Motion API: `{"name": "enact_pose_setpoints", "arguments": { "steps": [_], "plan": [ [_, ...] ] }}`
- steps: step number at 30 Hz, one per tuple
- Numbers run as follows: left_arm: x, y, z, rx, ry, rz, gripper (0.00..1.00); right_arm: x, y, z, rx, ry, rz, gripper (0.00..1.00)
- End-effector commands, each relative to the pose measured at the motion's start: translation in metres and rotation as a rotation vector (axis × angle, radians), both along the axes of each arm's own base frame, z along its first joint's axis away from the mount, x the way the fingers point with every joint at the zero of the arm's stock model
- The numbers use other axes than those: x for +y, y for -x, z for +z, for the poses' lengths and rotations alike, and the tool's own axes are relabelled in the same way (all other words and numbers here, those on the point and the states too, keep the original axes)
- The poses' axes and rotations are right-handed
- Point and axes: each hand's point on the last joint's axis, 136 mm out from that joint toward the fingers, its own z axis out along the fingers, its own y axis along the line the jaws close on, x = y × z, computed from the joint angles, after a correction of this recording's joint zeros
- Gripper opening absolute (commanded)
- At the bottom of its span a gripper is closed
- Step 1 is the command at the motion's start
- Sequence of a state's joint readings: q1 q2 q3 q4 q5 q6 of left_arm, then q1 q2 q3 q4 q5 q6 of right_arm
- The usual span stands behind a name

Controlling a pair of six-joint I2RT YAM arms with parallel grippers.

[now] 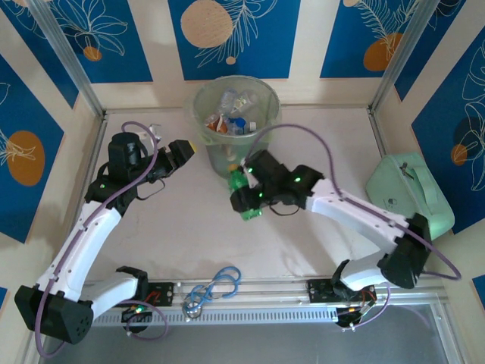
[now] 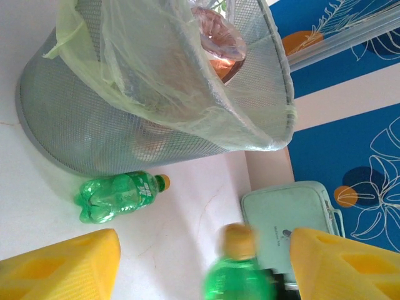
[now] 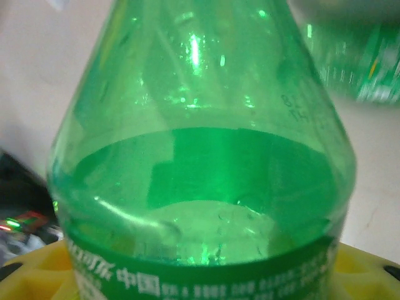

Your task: Put the plastic bottles in the bin

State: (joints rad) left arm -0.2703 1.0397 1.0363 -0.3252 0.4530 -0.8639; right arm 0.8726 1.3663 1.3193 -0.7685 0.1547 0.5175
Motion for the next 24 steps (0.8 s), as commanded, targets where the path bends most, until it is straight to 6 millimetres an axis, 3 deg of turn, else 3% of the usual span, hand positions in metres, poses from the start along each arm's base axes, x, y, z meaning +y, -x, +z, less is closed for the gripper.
{"name": "enact_pose_setpoints", "arguments": {
  "steps": [1,6,11,14,18,24],
  "plan": [
    [0.0,0.002,0.003,-0.02,0.028,-0.003,0.71,-0.006,-0.015,0.067,-0.058,-0.157,-0.066,0.5],
    [0.002,0.0,-0.032,0.079,-0.003,0.013,0.71,-0.009,-0.066,0.147,-0.155,-0.349,-0.201,0.5],
    [-0.007,0.007,-0.066,0.185,-0.037,-0.017,0.7,-0.009,-0.128,0.18,-0.164,-0.424,-0.351,0.5],
    [-0.014,0.013,-0.08,0.213,-0.055,-0.035,0.7,-0.007,-0.155,0.182,-0.16,-0.431,-0.419,0.5],
    [-0.017,0.017,-0.087,0.226,-0.075,-0.045,0.7,-0.009,-0.19,0.164,-0.09,-0.416,-0.497,0.5],
    [-0.017,0.015,-0.087,0.219,-0.085,-0.049,0.7,-0.005,-0.218,0.138,-0.03,-0.388,-0.536,0.51]
  ]
}}
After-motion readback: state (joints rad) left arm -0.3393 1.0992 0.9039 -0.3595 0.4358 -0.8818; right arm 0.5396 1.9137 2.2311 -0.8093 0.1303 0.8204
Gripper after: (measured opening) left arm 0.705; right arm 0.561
